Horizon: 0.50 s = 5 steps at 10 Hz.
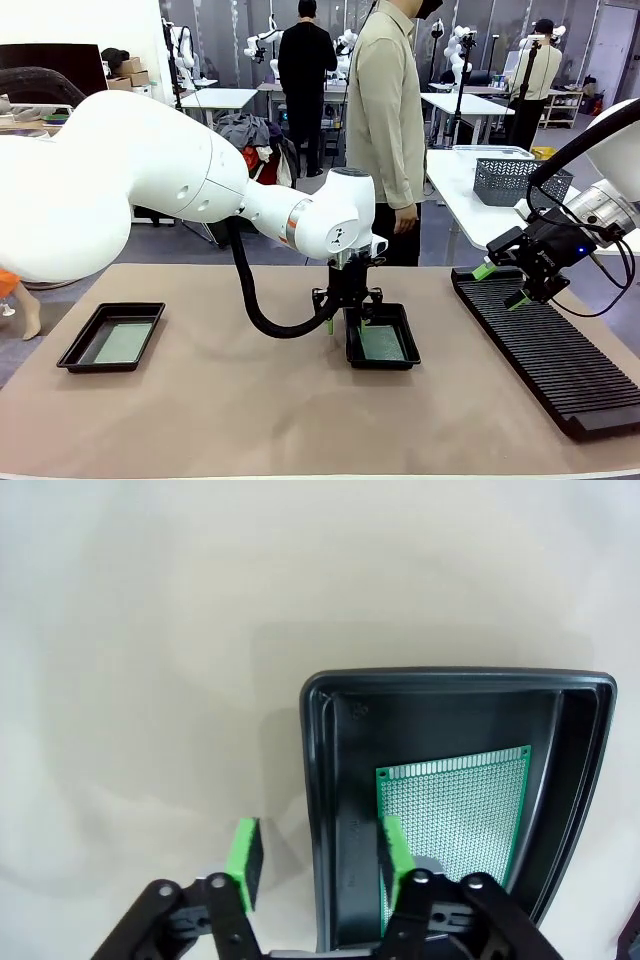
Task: Inspect and transfer BCBs to ESD trays.
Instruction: Pick up the ESD tray and place it on the left side of the table.
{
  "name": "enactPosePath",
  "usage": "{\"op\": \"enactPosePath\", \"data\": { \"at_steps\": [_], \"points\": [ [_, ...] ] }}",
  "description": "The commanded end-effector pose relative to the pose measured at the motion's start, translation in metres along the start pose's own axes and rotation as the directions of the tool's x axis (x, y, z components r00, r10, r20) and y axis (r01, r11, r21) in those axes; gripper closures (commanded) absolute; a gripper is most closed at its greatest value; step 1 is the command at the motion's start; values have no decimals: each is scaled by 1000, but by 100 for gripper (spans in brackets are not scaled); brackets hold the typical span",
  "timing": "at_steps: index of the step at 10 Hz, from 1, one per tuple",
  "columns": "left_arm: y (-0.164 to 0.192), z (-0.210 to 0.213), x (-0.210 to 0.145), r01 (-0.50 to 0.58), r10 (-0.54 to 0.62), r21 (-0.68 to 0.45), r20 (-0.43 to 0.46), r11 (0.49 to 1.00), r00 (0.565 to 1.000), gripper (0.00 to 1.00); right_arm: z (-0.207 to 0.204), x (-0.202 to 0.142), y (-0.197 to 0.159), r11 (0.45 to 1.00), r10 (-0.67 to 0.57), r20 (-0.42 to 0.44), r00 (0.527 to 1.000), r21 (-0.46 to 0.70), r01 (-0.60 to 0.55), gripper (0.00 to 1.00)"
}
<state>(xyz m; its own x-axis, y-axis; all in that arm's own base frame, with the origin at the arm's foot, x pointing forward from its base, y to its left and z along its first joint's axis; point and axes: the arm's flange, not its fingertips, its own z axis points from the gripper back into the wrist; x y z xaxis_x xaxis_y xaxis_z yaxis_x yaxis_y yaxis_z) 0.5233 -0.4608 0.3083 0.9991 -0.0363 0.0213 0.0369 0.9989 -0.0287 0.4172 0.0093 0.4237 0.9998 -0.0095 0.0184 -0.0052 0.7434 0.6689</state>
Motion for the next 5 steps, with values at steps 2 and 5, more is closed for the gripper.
{"op": "enactPosePath", "data": {
  "at_steps": [2,5],
  "points": [
    [-1,1,-7,-15,15,24,7,1000,1000,51,1,-1,1,1000,-22,-2,1000,-12,22,0],
    [0,3,-10,-24,24,31,12,999,1000,65,1,-1,1,1000,-22,-2,1000,-12,22,0]
  ]
}}
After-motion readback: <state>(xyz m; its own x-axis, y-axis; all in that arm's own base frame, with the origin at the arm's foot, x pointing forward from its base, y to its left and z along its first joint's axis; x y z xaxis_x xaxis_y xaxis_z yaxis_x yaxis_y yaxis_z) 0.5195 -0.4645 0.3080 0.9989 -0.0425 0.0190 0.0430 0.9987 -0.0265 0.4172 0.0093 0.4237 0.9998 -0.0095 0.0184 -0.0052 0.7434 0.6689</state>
